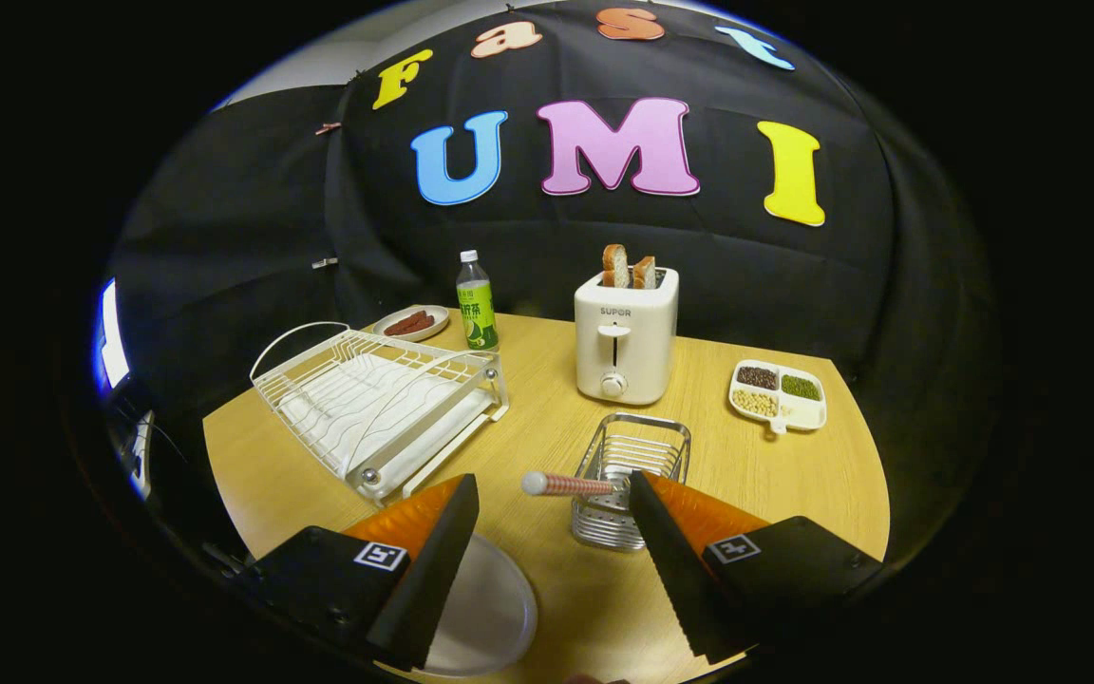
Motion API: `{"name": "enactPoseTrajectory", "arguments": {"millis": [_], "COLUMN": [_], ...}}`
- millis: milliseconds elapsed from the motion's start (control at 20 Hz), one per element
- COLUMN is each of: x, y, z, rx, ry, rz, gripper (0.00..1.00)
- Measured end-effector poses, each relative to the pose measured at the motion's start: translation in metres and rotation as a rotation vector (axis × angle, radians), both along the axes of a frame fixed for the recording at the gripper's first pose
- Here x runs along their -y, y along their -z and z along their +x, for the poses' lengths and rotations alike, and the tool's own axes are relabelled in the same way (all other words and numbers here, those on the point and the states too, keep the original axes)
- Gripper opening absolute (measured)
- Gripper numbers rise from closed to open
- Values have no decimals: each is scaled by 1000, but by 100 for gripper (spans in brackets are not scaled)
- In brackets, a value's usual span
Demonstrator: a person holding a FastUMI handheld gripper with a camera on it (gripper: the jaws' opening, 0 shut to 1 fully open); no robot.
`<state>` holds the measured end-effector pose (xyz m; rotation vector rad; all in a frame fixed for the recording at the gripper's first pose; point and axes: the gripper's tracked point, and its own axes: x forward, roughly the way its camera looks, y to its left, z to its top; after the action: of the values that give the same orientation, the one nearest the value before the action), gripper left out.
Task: Take the plate from the dish rack, then take the spoon from the basket and place it into the plate.
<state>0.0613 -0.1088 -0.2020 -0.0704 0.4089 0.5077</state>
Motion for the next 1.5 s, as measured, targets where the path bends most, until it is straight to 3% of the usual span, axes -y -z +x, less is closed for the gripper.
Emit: {"name": "enactPoseTrajectory", "arguments": {"millis": [350,650,800,850,1050,1200,1300,1500], "x": [-13,-20,-22,-25,-20,-2,1,11], "y": [19,29,26,26,23,5,3,2], "z": [37,51,52,51,55,67,70,71], "rx": [84,103,116,121,148,187,168,135], "ry": [-27,-20,-16,-24,4,97,100,102], "rz": [-102,-115,-115,-128,-174,-182,-164,-175], "gripper": [96,76,50,45,38,29,22,20]}}
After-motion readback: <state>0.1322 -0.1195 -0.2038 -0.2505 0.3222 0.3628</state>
